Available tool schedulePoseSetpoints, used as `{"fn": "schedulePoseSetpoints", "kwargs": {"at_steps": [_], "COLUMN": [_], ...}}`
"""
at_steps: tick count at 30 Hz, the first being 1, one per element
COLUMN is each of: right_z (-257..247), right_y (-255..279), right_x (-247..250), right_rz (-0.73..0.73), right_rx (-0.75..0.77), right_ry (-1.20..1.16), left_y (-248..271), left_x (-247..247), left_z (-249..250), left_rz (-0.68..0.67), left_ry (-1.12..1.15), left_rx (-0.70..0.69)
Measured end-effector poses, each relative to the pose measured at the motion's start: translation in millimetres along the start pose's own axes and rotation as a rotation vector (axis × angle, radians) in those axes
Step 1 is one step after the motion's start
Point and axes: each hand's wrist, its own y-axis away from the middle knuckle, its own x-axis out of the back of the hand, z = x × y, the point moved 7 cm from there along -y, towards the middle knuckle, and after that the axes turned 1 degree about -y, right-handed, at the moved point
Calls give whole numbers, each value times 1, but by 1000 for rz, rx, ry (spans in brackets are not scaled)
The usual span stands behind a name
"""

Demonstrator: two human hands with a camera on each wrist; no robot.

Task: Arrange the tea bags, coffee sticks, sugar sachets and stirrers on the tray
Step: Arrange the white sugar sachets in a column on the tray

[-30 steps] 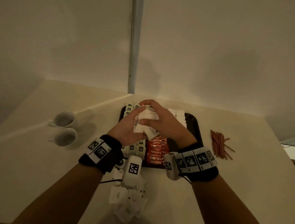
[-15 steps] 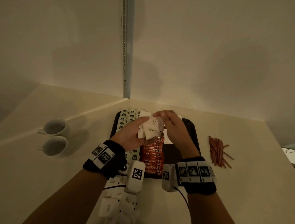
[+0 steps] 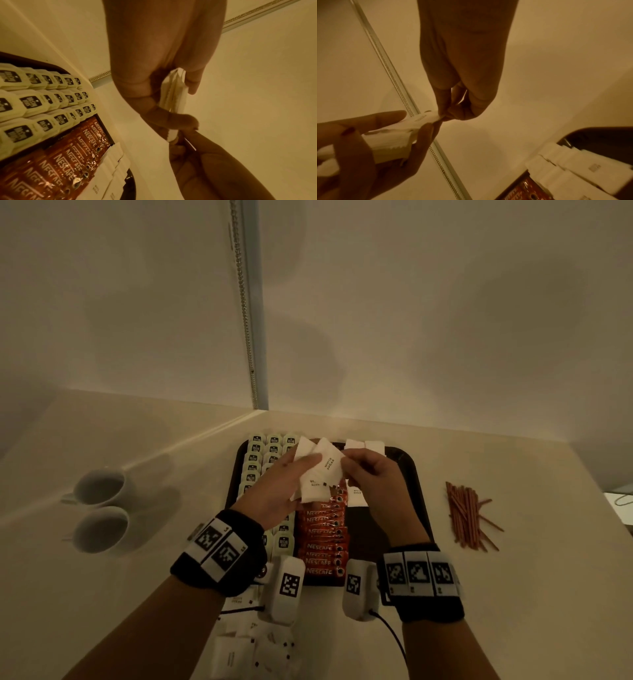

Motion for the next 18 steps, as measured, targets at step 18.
{"fn": "schedulePoseSetpoints", "kwargs": {"at_steps": [18], "right_z": [69], "right_y": [-13], "right_x": [51], "right_rz": [176], "right_rx": [-227], "right_ry": [-309], "left_y": [-12], "left_x": [26], "left_z": [-6], "left_rz": [68], "left_ry": [-59], "left_rx": [-47]}}
